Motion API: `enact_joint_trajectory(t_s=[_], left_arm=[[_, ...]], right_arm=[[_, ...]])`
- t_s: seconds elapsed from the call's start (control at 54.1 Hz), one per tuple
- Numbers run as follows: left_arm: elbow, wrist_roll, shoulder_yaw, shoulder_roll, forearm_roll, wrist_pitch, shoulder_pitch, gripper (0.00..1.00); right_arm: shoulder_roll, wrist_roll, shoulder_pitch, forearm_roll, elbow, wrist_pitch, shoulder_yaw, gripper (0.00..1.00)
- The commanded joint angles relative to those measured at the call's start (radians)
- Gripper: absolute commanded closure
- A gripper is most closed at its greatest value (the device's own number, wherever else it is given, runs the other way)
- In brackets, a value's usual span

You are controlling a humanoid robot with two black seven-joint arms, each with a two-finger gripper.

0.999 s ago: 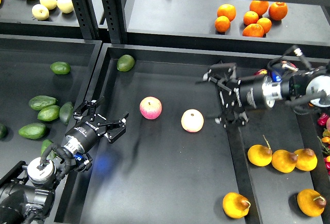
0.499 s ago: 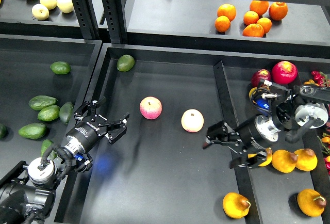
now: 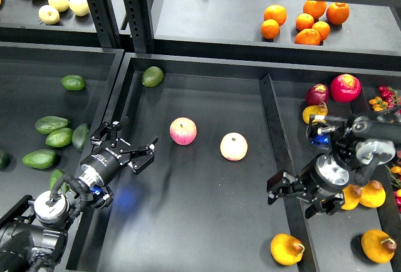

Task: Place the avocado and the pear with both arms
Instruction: 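Lower the right gripper onto the yellow pear nearest the robot and grasp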

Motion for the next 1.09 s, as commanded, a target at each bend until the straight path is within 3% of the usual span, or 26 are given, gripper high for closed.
enact_joint_trajectory(t_s=[0.0,0.499,1.073], left_arm=[[0.0,0.0,0.002,0.0,0.0,0.0,-0.001,0.01],[0.0,0.0,0.003,0.0,0.0,0.0,-0.001,0.01],[-0.008,0.0,0.003,0.0,0.0,0.0,-0.001,0.01]], right_arm=[[0.013,0.0,-0.006,-0.002,-0.021,0.0,-0.038,0.0],[0.095,0.0,-0.105,-0.029,-0.126,0.0,-0.07,0.03],[0.105,0.0,-0.138,-0.028,-0.176,0.0,-0.091,0.1]])
